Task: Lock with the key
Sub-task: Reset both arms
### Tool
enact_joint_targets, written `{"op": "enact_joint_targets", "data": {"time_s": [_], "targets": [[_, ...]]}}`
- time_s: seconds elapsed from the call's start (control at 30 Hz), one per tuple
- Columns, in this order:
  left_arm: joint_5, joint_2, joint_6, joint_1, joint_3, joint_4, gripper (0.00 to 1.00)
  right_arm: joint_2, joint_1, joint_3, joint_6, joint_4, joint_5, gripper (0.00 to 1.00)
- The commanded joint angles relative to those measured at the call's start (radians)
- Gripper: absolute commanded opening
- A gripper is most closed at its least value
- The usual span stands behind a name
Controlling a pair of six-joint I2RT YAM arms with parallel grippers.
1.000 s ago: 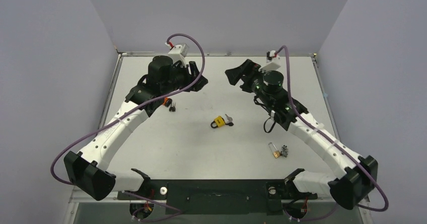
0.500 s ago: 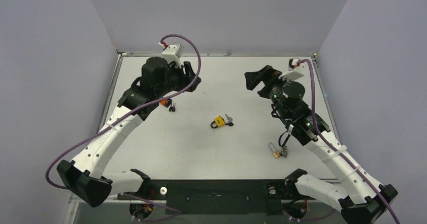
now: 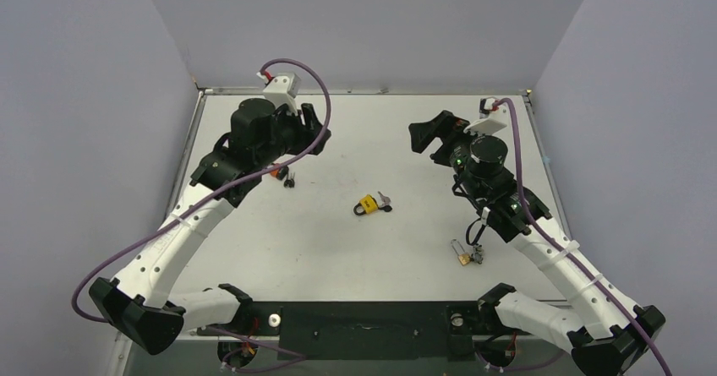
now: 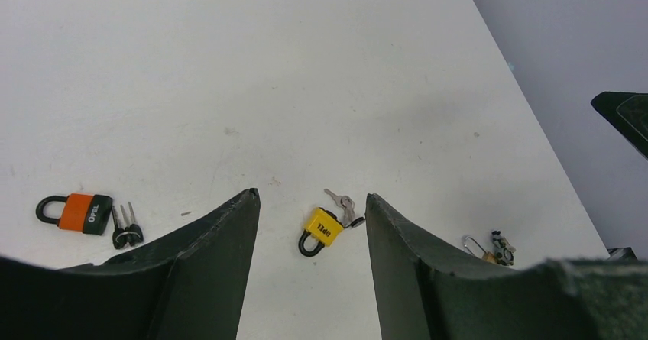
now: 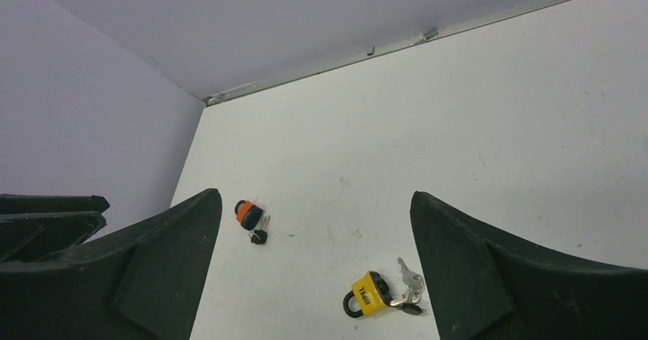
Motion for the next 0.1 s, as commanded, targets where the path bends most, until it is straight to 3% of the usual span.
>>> {"op": "enact_joint_targets", "data": {"time_s": [0.0, 0.07], "targets": [[-0.023, -0.016, 0.013, -0.001, 0.007, 0.001, 0.51, -0.010, -0.010, 0.003, -0.022, 0.010, 0.013, 0.89], [-0.023, -0.018, 0.013, -0.003, 0.005, 0.001, 0.51, -0.014, -0.010, 0.001, -0.022, 0.008, 0.014, 0.89]]}}
